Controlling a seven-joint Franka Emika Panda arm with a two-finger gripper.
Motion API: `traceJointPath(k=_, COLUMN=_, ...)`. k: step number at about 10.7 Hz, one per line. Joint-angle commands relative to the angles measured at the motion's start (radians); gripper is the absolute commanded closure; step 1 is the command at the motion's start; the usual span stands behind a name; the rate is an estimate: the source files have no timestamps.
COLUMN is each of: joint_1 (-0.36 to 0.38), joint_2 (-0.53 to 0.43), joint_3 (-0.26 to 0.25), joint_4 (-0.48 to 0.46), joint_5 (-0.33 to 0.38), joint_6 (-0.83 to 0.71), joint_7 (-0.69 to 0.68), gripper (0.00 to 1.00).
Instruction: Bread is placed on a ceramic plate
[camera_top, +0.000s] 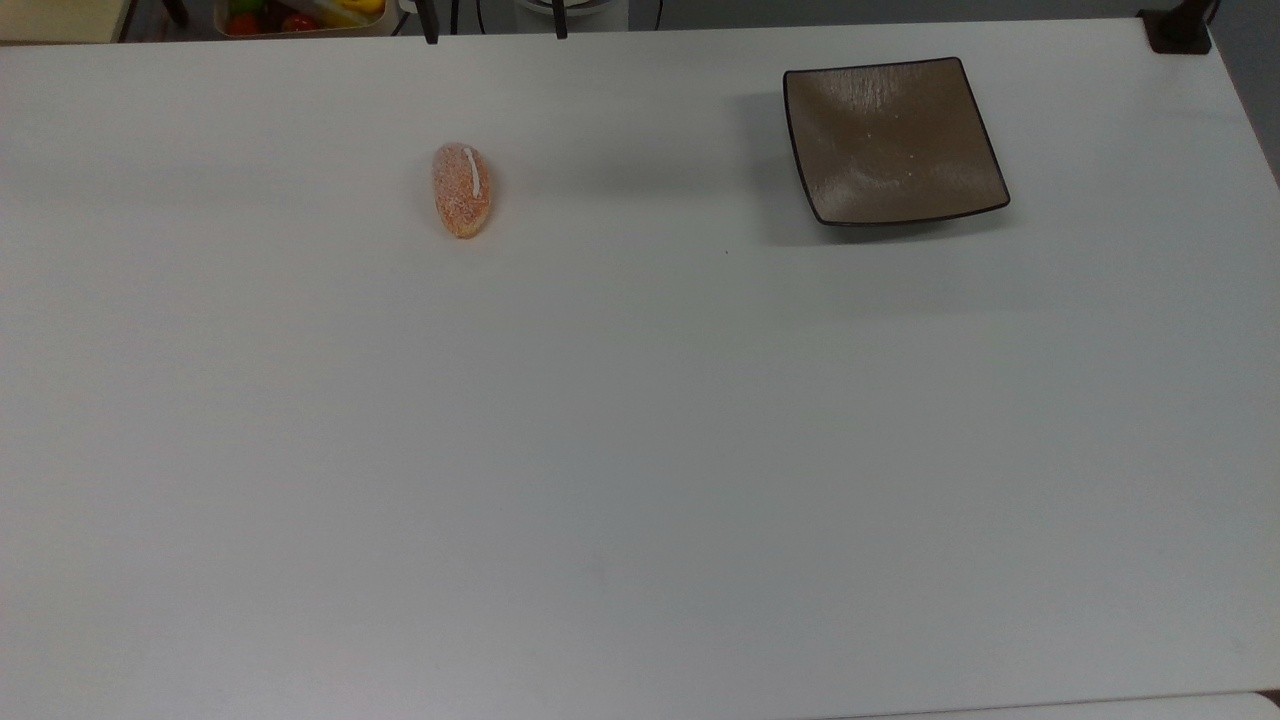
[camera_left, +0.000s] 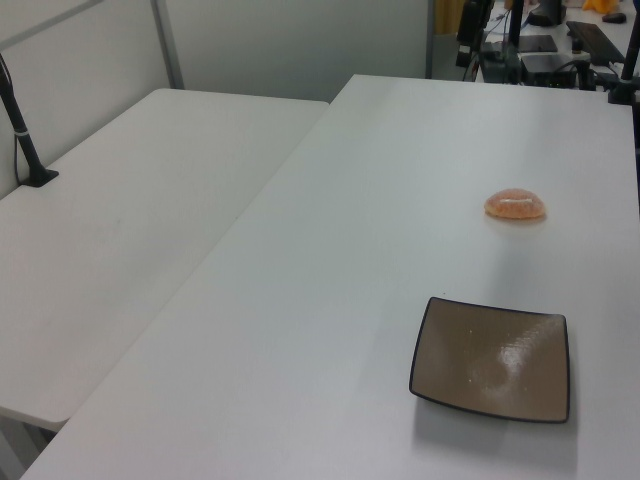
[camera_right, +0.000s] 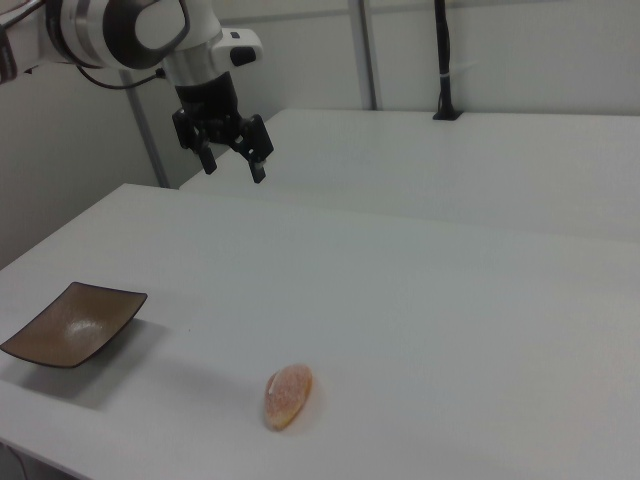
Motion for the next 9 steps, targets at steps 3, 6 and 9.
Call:
traceJointPath(k=3, joint_1=0.020, joint_2=-0.026, joint_3=-0.016, joint_4=-0.054, joint_5=0.017, joint_6=0.016, joint_7=-0.002, gripper=0.00)
traceJointPath(k=6, joint_1=0.028, joint_2=-0.057, joint_3=0.006, joint_4=-0.121, joint_5=0.013, joint_6=-0.032, joint_7=-0.007, gripper=0.00)
traceJointPath(k=9, joint_1=0.035, joint_2=-0.081, joint_3=0.010, joint_4=-0.251, joint_5=0.000, joint_6=-0.077, joint_7=-0.017, gripper=0.00)
